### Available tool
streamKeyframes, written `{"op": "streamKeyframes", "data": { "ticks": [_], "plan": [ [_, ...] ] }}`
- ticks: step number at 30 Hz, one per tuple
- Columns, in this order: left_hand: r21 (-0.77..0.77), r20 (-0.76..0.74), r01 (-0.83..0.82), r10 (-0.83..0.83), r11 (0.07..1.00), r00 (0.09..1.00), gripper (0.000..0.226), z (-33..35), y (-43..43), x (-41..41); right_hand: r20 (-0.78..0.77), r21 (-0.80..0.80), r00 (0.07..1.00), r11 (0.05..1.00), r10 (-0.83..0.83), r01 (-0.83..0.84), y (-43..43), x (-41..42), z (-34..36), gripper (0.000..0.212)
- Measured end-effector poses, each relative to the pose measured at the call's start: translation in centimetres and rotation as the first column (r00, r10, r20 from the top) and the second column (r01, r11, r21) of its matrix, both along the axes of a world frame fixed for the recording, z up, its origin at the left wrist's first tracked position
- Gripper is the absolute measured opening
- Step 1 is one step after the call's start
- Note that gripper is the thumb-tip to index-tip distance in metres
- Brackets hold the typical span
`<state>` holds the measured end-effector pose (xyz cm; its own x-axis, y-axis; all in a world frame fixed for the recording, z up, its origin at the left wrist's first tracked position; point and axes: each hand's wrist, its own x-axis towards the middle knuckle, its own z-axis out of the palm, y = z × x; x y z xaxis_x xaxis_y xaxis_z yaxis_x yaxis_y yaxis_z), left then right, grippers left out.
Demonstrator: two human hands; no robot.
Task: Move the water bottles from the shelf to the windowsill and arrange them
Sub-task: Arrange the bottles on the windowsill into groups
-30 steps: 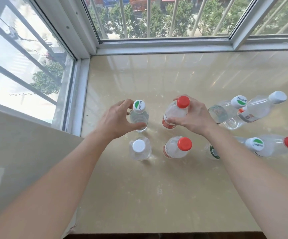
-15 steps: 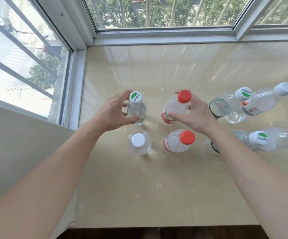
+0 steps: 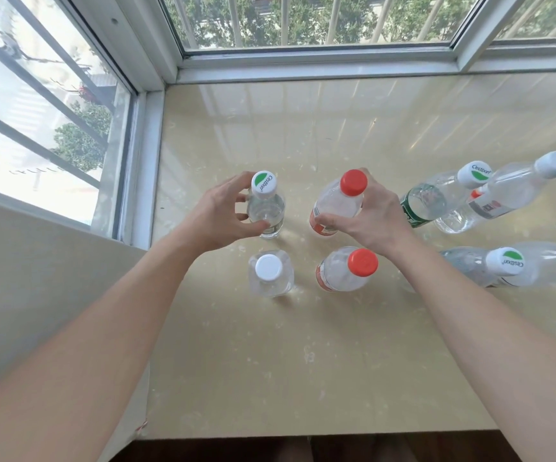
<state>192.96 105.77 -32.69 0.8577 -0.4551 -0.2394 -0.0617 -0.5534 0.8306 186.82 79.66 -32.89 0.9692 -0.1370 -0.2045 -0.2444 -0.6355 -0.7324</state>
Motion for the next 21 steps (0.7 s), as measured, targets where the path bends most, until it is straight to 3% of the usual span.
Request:
{"op": "streamKeyframes", "data": {
  "ticks": [12,21],
  "plan": [
    [0.026,0.029,-0.045,0.045,0.999,0.999,0.058,-0.35,-0.55,0.01,-0.003,-0.049,1.0,0.999,-0.019,0.019,0.33,-0.11,-0.37,0.064],
    [0.103,0.12,-0.039,0.026,0.994,0.992,0.07,0.23,-0.56,-0.67,-0.016,0.027,1.0,1.0,-0.012,0.013,-0.49,-0.84,0.33,0.07]
  ]
}}
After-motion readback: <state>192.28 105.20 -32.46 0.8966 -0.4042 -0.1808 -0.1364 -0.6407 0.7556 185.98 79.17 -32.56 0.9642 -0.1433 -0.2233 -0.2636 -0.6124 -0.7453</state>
